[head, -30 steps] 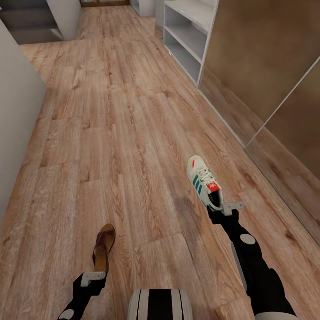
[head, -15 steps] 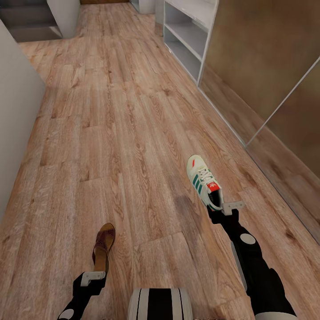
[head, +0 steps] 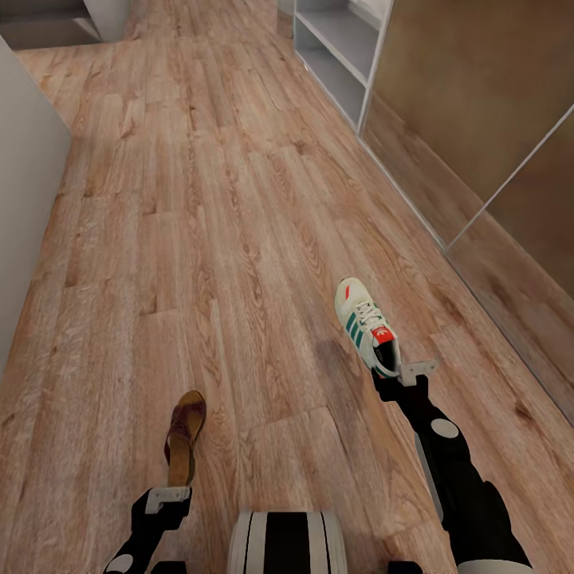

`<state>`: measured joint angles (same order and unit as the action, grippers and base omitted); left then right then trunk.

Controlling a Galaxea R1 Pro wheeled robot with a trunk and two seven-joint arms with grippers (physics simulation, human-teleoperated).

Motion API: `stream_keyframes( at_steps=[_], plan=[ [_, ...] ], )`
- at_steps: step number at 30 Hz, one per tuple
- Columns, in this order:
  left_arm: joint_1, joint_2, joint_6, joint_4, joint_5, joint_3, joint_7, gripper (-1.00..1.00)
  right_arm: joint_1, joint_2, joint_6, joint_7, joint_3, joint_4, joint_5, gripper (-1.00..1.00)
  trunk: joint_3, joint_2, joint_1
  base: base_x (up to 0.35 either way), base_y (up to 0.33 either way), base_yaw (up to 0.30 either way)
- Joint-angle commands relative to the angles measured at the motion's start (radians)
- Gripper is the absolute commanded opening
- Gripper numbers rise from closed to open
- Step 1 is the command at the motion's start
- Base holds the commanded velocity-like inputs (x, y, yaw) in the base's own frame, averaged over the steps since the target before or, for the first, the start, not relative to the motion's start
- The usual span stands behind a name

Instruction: Pick up the two gym shoes and the two sandals from the corridor floor and place them onto the hallstand (shoe rack) in the corridor, making sure they are on the rack and not on the floor. Arrange them so the two gym shoes are next to each other and the two sandals are next to each other.

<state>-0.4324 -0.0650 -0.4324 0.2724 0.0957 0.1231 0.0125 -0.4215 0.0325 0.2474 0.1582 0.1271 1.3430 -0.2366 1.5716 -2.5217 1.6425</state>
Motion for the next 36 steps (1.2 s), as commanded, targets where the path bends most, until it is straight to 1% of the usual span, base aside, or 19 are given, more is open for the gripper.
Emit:
stream_keyframes(
  at_steps=[1, 9, 15, 36],
  plan=[
    [0.0, 0.001, -0.004, -0.001, 0.01, 0.008, 0.001, 1.0, 0.0, 0.001, 0.004, 0.009, 0.003, 0.002, -0.01, -1.0, 0.002, 0.0, 0.0, 0.0, 0.0, 0.0],
    [0.0, 0.001, -0.004, -0.001, 0.01, 0.007, 0.001, 1.0, 0.0, 0.001, 0.004, 0.009, 0.003, 0.002, -0.01, -1.0, 0.011, 0.0, 0.0, 0.028, 0.0, 0.0],
    [-0.001, 0.001, -0.004, -0.001, 0.01, 0.007, 0.001, 1.0, 0.0, 0.001, 0.004, 0.009, 0.003, 0.002, -0.01, -1.0, 0.012, 0.0, 0.0, 0.149, 0.0, 0.0],
    [-0.001, 0.001, -0.005, -0.001, 0.01, 0.007, 0.001, 1.0, 0.0, 0.001, 0.004, 0.009, 0.003, 0.002, -0.01, -1.0, 0.012, 0.0, 0.0, 0.02, 0.0, 0.0]
  ],
)
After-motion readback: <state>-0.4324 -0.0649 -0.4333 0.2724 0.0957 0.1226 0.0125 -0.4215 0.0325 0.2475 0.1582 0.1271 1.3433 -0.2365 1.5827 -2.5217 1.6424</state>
